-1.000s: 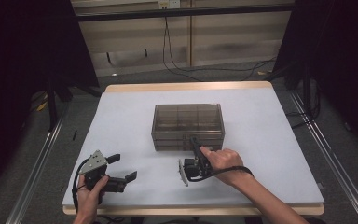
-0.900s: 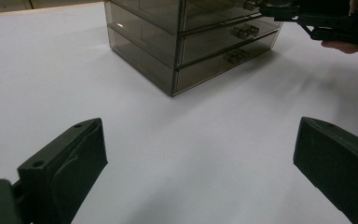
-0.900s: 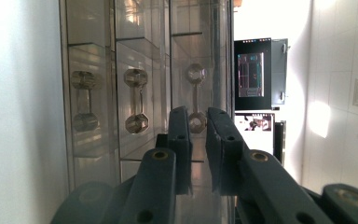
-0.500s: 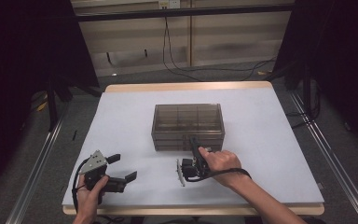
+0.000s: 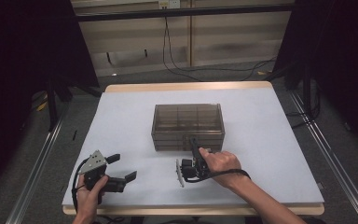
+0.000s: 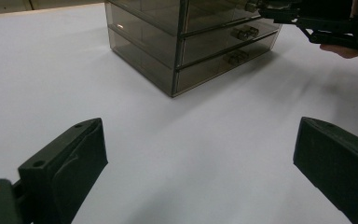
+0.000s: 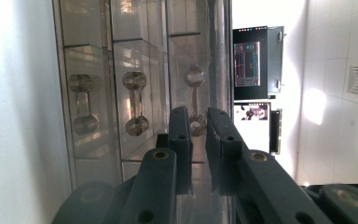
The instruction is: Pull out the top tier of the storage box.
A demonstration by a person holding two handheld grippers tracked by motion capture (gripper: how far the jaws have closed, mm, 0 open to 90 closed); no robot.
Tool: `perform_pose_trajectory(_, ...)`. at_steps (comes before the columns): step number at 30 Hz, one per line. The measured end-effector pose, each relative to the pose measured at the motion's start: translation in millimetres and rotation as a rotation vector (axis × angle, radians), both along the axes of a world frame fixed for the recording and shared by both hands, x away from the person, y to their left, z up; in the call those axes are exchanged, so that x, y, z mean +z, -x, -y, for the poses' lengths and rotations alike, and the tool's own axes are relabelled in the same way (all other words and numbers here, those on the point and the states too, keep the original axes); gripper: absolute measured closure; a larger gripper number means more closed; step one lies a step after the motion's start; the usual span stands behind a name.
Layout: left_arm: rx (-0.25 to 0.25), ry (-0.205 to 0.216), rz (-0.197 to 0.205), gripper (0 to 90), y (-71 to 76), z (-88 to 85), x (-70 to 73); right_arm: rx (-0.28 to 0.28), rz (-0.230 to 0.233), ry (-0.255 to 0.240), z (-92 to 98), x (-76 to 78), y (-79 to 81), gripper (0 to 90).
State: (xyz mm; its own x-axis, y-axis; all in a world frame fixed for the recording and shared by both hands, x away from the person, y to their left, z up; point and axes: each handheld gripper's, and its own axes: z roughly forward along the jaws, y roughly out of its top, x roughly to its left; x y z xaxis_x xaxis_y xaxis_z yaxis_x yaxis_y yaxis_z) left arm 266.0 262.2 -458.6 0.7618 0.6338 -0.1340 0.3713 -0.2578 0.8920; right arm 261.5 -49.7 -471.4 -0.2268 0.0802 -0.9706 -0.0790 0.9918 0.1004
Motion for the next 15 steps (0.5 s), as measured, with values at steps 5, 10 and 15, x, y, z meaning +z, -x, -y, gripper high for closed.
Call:
perform_pose_trajectory(5, 0.003, -0.013, 0.004, 2.5, 0.1, -0.4, 0.6, -0.015, -0.01, -0.015, -0.8, 0.0, 2.4, 81.5)
perform_pose_trajectory(10, 0.002, -0.015, 0.006, 2.5, 0.2, -0.7, 0.7, -0.001, -0.009, -0.013, -0.4, 1.6, 2.6, 81.5)
perform_pose_trajectory(15, 0.001, -0.009, 0.001, 2.5, 0.2, -0.4, 0.5, -0.019, -0.017, -0.031, -0.9, 0.6, 7.3, 81.5)
